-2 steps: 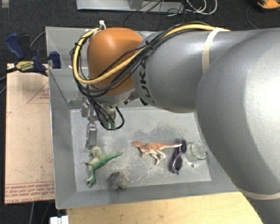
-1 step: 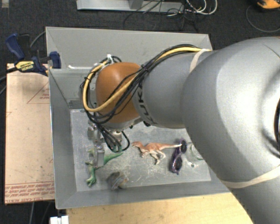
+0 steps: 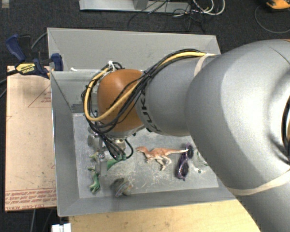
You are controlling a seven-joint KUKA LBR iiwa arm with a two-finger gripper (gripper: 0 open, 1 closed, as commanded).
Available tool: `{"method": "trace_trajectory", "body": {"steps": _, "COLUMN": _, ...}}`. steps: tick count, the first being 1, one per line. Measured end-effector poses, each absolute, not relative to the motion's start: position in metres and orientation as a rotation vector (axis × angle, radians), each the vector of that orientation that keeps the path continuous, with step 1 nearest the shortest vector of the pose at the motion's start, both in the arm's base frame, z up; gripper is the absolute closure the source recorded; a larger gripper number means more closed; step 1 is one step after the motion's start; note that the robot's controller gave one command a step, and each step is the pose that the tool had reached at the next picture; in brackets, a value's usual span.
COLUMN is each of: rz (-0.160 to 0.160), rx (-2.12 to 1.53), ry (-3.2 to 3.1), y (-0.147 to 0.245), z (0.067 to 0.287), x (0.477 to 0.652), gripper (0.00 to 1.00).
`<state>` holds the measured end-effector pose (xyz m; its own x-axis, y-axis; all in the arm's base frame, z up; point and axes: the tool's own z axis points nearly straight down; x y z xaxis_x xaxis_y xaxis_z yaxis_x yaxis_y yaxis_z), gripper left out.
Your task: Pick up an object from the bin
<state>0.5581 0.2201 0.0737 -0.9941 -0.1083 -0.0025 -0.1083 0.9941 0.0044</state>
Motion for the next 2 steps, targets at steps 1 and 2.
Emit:
{"method": "trace_trajectory", "body": {"steps": 1, "rz": 0.008, "rx": -0.412, "ry": 3.102, "y": 0.192, "z": 0.075, "x": 0.533, "gripper": 0.00}}
{"method": "trace_trajectory", "body": {"steps": 2, "rz": 0.014, "rx": -0.470, "ry": 3.086, "y": 0.187, "z": 0.073, "x": 0.510, "gripper": 0.00}}
